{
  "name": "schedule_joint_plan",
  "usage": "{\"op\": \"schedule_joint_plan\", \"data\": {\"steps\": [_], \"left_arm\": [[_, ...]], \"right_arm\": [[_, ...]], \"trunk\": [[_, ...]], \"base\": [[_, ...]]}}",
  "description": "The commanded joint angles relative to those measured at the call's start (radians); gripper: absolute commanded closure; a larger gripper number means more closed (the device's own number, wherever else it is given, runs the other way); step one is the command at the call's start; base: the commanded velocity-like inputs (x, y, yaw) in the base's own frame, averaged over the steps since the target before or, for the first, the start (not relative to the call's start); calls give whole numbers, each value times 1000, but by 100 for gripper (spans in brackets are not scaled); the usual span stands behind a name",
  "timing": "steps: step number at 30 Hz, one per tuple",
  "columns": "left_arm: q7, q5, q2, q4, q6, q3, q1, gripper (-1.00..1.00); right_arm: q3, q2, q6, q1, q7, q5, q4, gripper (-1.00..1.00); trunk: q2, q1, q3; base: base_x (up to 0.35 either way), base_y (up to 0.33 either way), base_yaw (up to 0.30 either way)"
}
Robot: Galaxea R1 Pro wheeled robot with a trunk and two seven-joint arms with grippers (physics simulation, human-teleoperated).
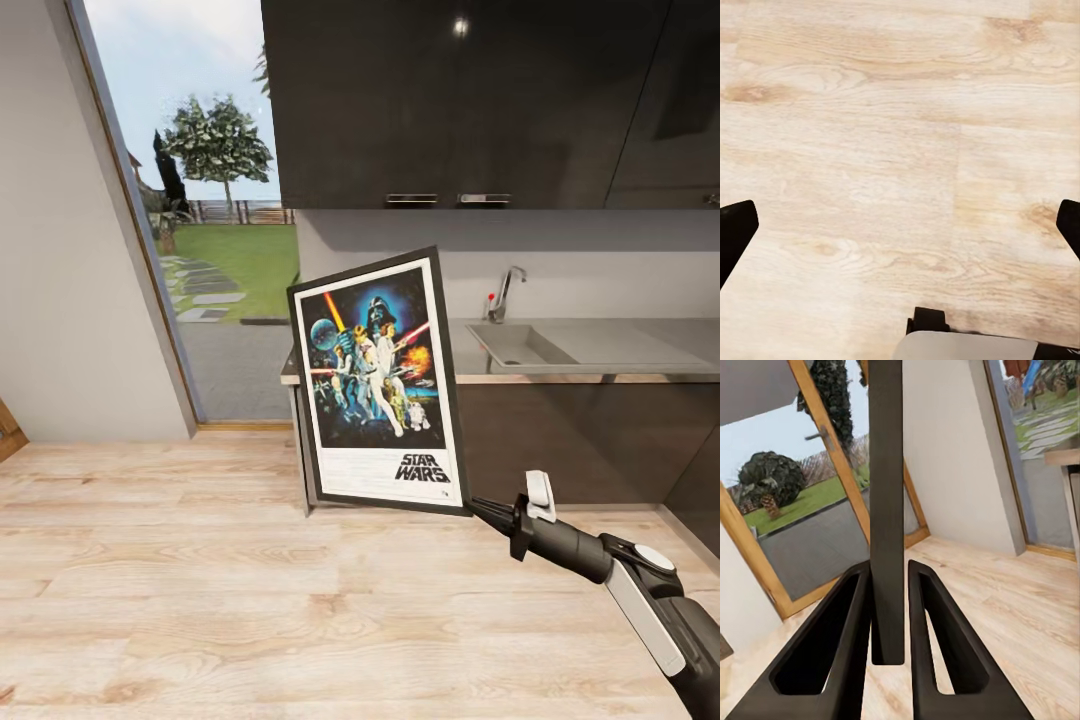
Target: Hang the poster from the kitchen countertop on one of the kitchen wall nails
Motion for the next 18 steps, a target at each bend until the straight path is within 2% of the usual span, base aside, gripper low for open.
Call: {"op": "schedule_joint_plan", "data": {"steps": [1,13,18], "left_arm": [[-2,1,0,-1,-1,2,0,-100],[-2,1,0,-1,-1,2,0,-100],[-2,1,0,-1,-1,2,0,-100]], "right_arm": [[2,-1,14,-1,5,-13,1,100],[5,-1,12,-1,2,-11,-1,100],[4,20,9,-1,0,-10,0,100]], "trunk": [[-1,0,-1],[-1,0,-1],[27,-15,12]], "base": [[0,0,0],[0,0,0],[0,0,0]]}}
